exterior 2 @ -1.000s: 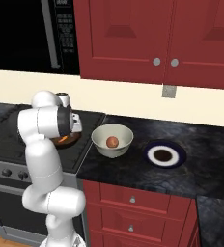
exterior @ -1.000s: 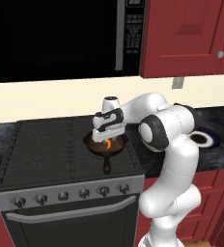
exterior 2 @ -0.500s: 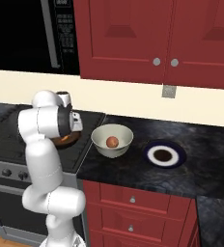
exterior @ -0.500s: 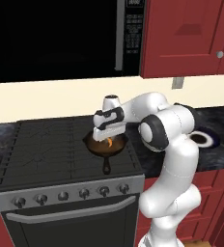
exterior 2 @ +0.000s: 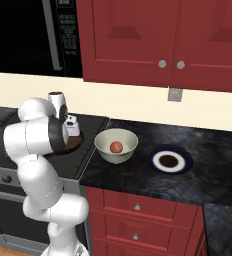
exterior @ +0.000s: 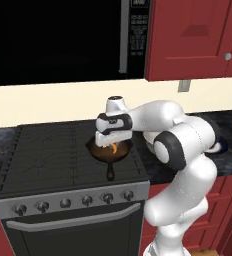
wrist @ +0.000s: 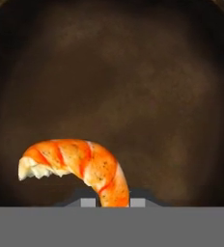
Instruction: Place the shrimp on the plate and place the onion on the same plate.
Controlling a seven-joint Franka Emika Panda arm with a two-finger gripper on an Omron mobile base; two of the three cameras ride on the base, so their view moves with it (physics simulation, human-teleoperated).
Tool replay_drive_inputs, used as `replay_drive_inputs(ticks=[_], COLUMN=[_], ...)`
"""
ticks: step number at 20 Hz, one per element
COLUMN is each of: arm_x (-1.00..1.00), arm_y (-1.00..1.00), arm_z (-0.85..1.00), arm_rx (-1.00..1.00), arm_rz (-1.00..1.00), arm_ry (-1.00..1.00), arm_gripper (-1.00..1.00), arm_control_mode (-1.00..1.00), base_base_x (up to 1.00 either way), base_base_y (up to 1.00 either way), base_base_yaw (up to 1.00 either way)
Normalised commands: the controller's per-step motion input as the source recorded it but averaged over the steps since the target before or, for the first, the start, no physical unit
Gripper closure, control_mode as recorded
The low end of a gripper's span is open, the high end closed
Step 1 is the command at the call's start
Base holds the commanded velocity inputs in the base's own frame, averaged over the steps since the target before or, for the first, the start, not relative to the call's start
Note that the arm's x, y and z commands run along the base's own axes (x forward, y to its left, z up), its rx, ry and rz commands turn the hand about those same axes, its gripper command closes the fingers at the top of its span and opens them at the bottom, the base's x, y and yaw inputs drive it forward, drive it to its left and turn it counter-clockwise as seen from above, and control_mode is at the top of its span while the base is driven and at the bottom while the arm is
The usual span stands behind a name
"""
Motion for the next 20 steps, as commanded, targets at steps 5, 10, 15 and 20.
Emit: replay_drive_inputs(ticks=[5,10,15,20], arm_x=[-1.00,-1.00,-0.95,-0.77], arm_y=[-0.02,-0.04,-0.45,-0.74], arm_z=[0.13,0.44,0.27,0.29], arm_rx=[0.00,0.00,0.00,-0.01], arm_rz=[-0.16,-0.12,-0.21,-0.27], arm_ry=[-0.03,-0.06,-0.01,0.00], arm_gripper=[1.00,1.00,1.00,1.00], arm_control_mode=[-1.00,-1.00,-1.00,-1.00], base_base_x=[0.00,0.00,0.00,0.00], base_base_y=[0.00,0.00,0.00,0.00], base_base_yaw=[0.00,0.00,0.00,0.00])
